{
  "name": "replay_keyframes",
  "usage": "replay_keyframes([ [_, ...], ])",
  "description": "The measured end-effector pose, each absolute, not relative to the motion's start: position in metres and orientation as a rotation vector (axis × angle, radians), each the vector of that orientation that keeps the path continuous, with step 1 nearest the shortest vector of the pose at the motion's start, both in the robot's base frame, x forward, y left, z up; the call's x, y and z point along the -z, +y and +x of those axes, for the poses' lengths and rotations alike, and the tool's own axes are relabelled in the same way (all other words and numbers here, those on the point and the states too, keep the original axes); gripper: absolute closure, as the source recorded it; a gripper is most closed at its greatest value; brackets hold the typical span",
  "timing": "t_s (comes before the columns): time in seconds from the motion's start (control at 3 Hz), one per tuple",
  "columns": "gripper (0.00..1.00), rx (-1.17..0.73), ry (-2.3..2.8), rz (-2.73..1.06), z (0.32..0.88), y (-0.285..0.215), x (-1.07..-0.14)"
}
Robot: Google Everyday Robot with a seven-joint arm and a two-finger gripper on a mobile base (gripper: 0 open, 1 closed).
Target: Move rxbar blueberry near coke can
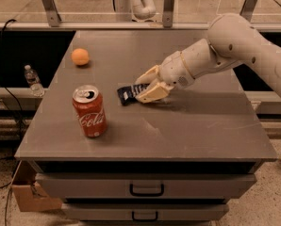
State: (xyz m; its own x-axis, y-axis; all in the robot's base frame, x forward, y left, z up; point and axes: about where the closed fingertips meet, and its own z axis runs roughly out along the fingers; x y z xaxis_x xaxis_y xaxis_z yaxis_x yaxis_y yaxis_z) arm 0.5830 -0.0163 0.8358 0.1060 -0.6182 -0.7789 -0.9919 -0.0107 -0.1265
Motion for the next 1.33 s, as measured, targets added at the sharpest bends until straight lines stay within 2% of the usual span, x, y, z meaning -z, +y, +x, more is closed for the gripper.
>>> replay_keyframes([
  [0.67,1.0,-0.826,1.496,-1.733,0.577,0.019,-0.836],
  [1.33,1.0,-0.869,1.467,-1.765,0.572,0.021,-0.85],
])
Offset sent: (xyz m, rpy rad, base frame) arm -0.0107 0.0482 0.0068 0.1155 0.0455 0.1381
